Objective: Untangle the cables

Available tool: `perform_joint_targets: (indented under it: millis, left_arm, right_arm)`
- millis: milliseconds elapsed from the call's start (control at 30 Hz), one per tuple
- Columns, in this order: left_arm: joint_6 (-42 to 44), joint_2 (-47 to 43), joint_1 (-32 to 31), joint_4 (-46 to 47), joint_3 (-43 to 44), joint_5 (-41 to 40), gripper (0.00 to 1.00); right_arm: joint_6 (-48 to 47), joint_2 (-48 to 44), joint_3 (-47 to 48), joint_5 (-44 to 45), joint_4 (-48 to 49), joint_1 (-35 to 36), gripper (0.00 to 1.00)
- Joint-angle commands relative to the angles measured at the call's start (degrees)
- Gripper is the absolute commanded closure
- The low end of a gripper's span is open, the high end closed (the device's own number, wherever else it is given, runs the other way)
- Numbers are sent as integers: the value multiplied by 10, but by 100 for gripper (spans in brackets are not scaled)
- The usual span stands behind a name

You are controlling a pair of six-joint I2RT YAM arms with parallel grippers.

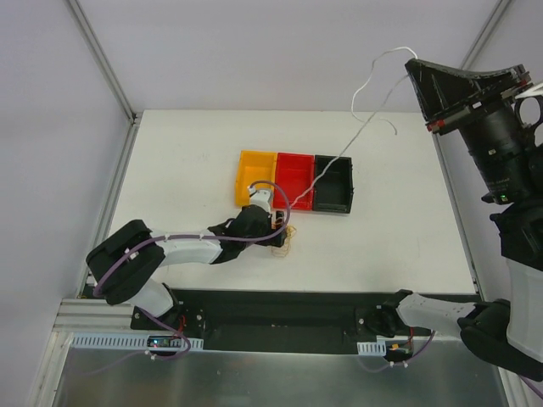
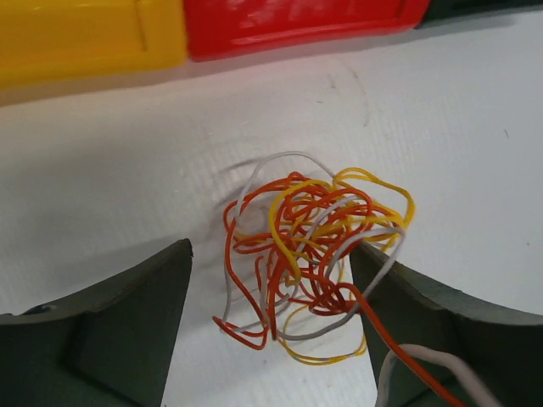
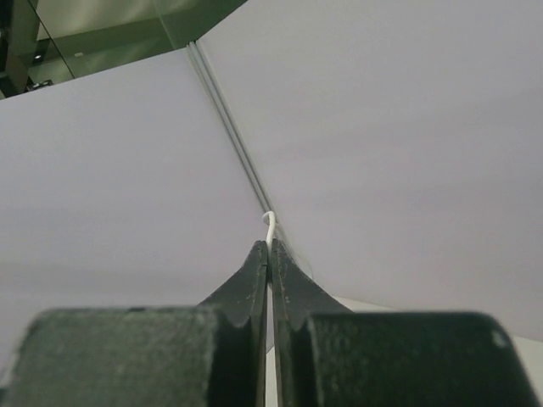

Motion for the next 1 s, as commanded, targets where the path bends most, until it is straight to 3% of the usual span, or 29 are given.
perform_joint_targets:
  millis: [0,167,400,500,767,967]
  left_arm:
    - [-46,-16,40,42,-27,-6,33]
    - [-58,-18,43,41,-31,-12,46]
    - [-71,-43,44,54,-58,-34,46]
    - [-62,-53,44,82,-73,-19,41]
    - [-7,-87,44,199,-129,90,10]
    - [27,-116,43,263,-159,156,4]
  right_arm:
    - [-43,10,81,31,50,1,99]
    - [-50,-2,61,35,105,1,99]
    - [-85,-8,42,61,118,1,99]
    - [-108,-9,19,81,118,1,99]
    - [-154,-64,-149,163,142,1,99]
    - [-191,-69,-207,199,150,1,100]
